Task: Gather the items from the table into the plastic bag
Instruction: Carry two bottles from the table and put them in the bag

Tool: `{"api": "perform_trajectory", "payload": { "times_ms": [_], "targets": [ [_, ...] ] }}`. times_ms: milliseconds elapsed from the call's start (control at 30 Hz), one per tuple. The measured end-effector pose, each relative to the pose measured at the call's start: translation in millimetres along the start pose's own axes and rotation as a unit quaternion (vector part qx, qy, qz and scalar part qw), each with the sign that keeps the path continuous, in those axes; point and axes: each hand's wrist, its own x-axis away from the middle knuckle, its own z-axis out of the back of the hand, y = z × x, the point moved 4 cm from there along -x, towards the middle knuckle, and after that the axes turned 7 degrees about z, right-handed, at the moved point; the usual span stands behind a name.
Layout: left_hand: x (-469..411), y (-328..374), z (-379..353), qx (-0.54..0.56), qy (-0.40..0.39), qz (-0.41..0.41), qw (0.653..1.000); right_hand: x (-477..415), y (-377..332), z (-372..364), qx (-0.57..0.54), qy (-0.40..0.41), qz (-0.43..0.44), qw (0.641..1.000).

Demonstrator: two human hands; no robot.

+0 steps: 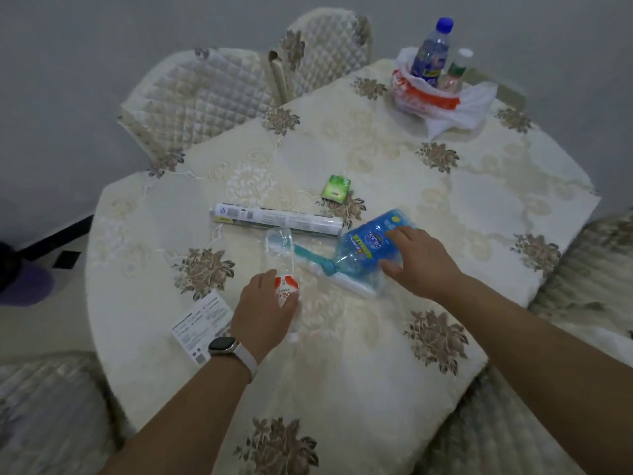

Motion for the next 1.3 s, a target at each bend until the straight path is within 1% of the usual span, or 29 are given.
{"api": "perform_trajectory", "payload": {
  "times_ms": [100, 233, 367, 467, 533, 633, 733, 833, 933, 1033, 1167, 1233, 1300],
  "targets": [
    [-15.3, 4.7, -8.9, 0.002, -0.001, 0.035, 0.999, -44.2, 18.5, -0.8, 0.011, -0.021, 0.069, 0.997],
    [-27.4, 9.1, -14.4, 0.000, 0.009, 0.073, 0.997, -85.9, 38.9, -18.0, 0.025, -0.089, 0.146, 0.985],
    [-31.8, 12.1, -17.3, 0.010, 0.003, 0.105, 0.994, -102.1, 55.5, -29.7, 0.034, -0.130, 0.179, 0.975],
    [-32.6, 15.0, -20.2, 0.006, 0.003, 0.116, 0.993, -98.3, 61.4, -33.1, 0.086, -0.122, 0.195, 0.969],
    [-32.3, 16.2, -22.8, 0.004, 0.010, 0.119, 0.993, -90.2, 64.3, -37.0, 0.090, -0.106, 0.177, 0.974],
    [-30.8, 17.5, -25.3, 0.013, 0.009, 0.119, 0.993, -72.0, 70.5, -43.9, 0.054, -0.100, 0.139, 0.984],
    [-29.6, 13.7, -27.5, 0.024, 0.007, 0.137, 0.990, -53.1, 72.2, -47.6, 0.038, -0.083, 0.128, 0.988],
    [-29.2, 9.0, -30.5, 0.038, -0.008, 0.160, 0.986, -36.9, 69.7, -50.9, 0.047, -0.071, 0.122, 0.989],
    [-24.2, 8.6, -30.0, 0.068, -0.015, 0.162, 0.984, -20.3, 68.7, -50.9, 0.038, -0.076, 0.091, 0.992],
    [-11.6, 4.3, -29.5, 0.083, -0.024, 0.153, 0.984, -1.5, 59.6, -50.2, -0.003, -0.081, 0.062, 0.995],
    [16.7, -12.8, -32.9, 0.106, -0.057, 0.159, 0.980, 23.5, 43.1, -47.3, -0.082, -0.064, 0.006, 0.995],
    [32.2, -19.5, -31.5, 0.111, -0.071, 0.154, 0.979, 37.7, 34.3, -52.1, -0.058, -0.046, -0.004, 0.997],
    [45.9, -22.1, -27.8, 0.123, -0.080, 0.134, 0.980, 51.6, 26.2, -58.8, -0.045, -0.031, -0.038, 0.998]
  ]
}}
